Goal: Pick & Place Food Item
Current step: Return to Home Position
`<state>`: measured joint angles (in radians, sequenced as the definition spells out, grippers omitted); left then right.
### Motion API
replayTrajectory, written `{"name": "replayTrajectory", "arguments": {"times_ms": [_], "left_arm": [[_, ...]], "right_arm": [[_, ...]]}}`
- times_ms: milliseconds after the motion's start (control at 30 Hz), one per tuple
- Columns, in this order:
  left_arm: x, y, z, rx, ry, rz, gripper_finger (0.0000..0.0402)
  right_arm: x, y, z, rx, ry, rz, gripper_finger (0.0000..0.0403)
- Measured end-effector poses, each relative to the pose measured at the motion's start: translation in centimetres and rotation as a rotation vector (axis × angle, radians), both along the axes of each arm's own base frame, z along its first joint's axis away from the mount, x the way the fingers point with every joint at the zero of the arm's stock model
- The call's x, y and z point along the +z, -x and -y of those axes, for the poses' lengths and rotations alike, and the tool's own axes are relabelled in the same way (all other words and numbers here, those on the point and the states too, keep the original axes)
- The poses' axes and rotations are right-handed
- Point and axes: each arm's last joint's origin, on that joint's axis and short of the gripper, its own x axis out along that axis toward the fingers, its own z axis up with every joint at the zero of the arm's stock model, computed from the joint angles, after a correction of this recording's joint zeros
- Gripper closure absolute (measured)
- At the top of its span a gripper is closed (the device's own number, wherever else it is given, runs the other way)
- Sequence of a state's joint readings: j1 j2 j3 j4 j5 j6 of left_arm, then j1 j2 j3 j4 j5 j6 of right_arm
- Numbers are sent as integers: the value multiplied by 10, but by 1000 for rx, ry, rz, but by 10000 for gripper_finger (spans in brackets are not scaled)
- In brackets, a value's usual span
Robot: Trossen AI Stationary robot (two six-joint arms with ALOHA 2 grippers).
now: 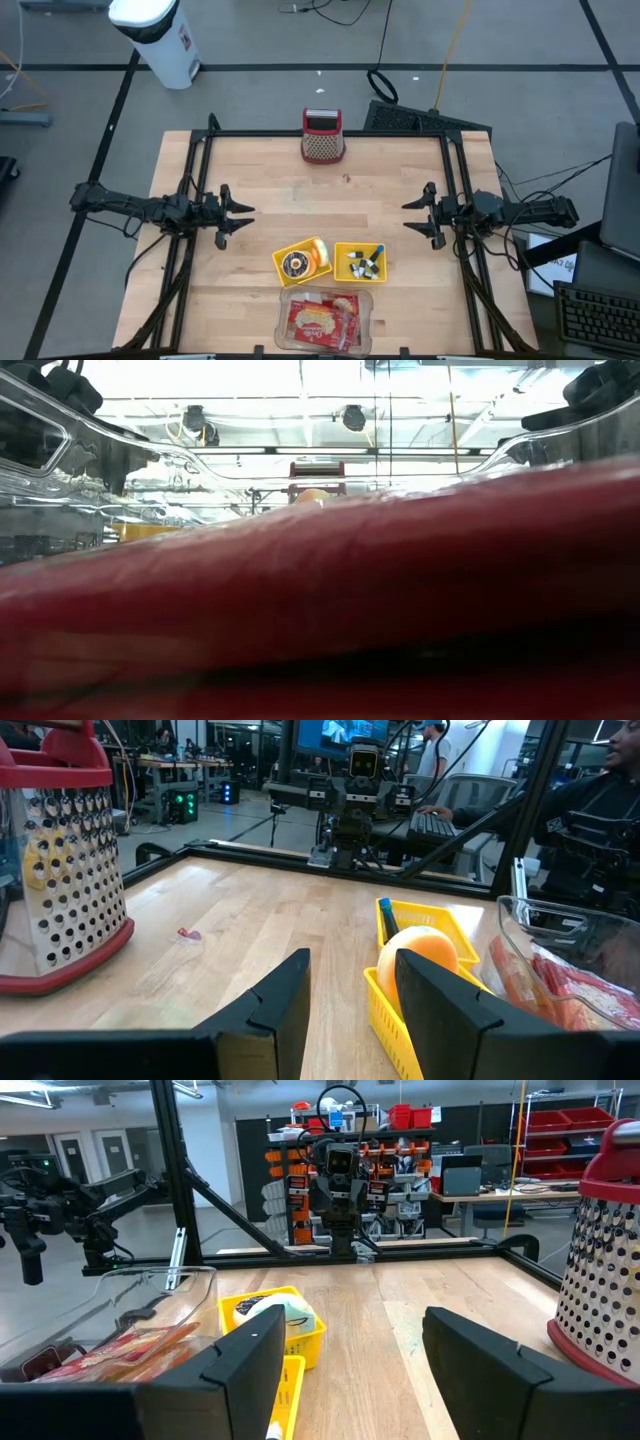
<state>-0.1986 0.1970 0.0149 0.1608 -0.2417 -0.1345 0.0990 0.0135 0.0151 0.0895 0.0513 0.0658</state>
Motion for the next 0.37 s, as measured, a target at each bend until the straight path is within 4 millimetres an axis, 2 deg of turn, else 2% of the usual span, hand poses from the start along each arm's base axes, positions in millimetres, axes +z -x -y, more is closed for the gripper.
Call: {"name": "replayTrajectory", "arguments": {"times_ms": [367], "left_arm": [[0, 0, 0, 0, 0, 0, 254]], "right_arm": [[0, 0, 0, 0, 0, 0, 176]]}}
